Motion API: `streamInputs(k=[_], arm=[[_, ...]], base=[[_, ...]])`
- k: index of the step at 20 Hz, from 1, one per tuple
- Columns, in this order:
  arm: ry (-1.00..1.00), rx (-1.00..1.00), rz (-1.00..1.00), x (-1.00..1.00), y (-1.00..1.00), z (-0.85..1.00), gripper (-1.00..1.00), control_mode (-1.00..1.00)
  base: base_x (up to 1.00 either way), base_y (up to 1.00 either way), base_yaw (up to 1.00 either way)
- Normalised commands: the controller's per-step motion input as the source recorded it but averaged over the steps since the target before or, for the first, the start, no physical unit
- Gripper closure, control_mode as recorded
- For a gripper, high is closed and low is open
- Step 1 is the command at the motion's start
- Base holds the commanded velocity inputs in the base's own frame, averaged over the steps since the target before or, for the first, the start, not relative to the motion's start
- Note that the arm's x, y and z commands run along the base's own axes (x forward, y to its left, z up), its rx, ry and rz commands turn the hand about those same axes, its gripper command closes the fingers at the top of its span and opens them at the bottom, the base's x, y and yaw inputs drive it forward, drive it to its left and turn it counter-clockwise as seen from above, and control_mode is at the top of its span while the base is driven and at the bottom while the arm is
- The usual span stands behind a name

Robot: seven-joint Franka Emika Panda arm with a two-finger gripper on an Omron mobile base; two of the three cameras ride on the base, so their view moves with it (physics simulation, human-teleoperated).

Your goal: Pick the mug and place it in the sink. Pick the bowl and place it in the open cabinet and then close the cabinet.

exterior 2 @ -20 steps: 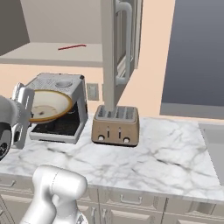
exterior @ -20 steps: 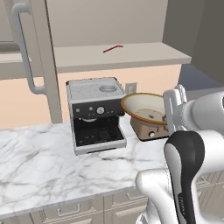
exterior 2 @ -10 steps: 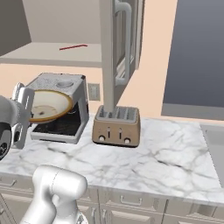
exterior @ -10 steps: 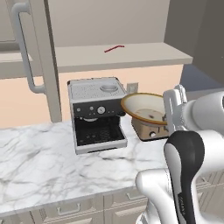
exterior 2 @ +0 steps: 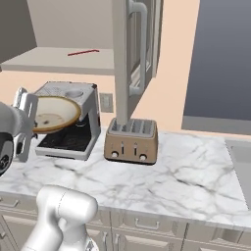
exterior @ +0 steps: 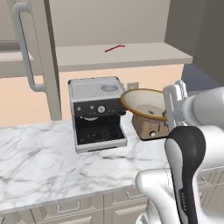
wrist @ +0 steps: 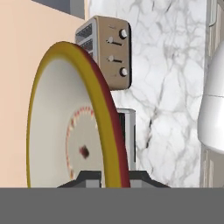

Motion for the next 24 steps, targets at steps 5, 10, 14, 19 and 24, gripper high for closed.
streamInputs(k=[5, 10, 14, 19, 24], arm=[[-0.05, -0.01, 0.02, 0.00, 0.00, 0.37, 1.00, -1.00], [-0.01, 0.00, 0.00, 0.04, 0.00, 0.28, 1.00, -1.00], [0.00, 0.00, 0.00, 0.24, 0.00, 0.12, 1.00, -1.00], [-0.05, -0.02, 0.00, 0.22, 0.00, 0.12, 1.00, -1.00], [-0.20, -0.08, 0.00, 0.05, 0.00, 0.21, 1.00, -1.00]], base=[[0.00, 0.00, 0.00], [0.00, 0.00, 0.00], [0.00, 0.00, 0.00], [0.00, 0.00, 0.00], [0.00, 0.00, 0.00]])
